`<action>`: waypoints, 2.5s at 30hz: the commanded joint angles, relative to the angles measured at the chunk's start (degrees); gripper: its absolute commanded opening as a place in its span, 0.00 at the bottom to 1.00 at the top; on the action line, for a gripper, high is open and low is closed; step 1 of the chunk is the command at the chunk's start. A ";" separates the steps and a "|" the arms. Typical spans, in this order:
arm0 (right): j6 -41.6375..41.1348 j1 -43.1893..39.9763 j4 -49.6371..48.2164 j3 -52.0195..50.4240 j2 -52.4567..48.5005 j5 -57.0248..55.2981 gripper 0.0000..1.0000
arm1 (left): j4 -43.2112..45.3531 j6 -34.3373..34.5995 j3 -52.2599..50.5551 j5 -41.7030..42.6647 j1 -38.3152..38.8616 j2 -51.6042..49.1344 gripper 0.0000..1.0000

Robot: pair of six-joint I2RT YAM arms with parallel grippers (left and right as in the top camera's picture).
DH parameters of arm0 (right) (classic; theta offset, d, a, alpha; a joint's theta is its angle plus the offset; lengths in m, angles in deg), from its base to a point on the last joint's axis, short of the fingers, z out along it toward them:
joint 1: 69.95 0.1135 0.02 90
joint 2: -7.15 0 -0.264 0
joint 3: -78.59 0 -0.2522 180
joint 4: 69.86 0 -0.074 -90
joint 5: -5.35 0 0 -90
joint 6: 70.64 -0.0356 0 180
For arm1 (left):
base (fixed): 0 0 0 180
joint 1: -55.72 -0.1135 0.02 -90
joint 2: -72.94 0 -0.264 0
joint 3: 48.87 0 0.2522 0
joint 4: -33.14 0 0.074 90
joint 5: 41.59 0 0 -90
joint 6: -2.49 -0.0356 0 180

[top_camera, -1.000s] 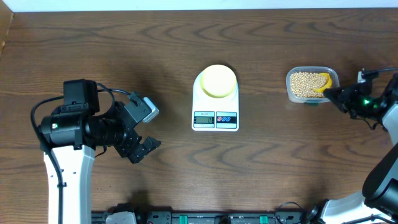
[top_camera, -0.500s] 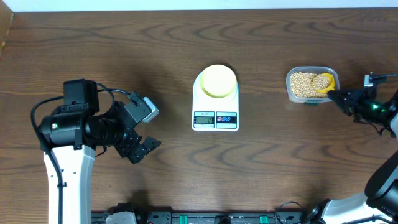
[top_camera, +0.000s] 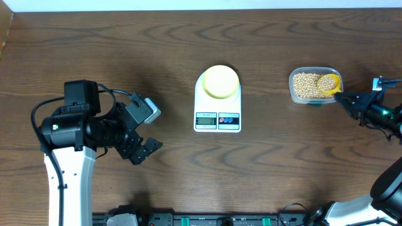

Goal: Scoop item into bowl and weigh 50g on scale
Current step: 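Dig the scoop into the chickpeas with the right gripper, then lift the filled scoop and carry it over the yellow bowl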

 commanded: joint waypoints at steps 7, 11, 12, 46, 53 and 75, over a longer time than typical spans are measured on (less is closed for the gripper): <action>1.64 0.44 0.42 0.04 -0.22 12.74 0.01 | 0.00 -1.38 -0.46 -0.11 -0.24 -0.07 0.98; 1.60 2.47 0.42 0.04 -0.22 14.71 0.01 | 0.00 -1.38 -0.46 -0.11 -0.24 -0.07 0.98; 1.60 2.97 0.42 0.04 -0.22 14.84 0.01 | 0.00 -1.40 -0.46 -0.09 -0.24 -0.07 0.98; -24.61 38.97 -34.32 0.04 -0.22 5.29 0.01 | 0.00 -1.38 -0.46 -0.11 -0.24 -0.07 0.98; -12.04 44.26 -34.29 0.04 -0.22 -6.36 0.01 | 0.00 -1.38 -0.46 -0.11 -0.24 -0.07 0.98; 4.26 51.06 -31.74 0.04 0.07 -19.39 0.01 | 0.00 -1.40 -0.46 -0.11 -0.24 -0.07 0.98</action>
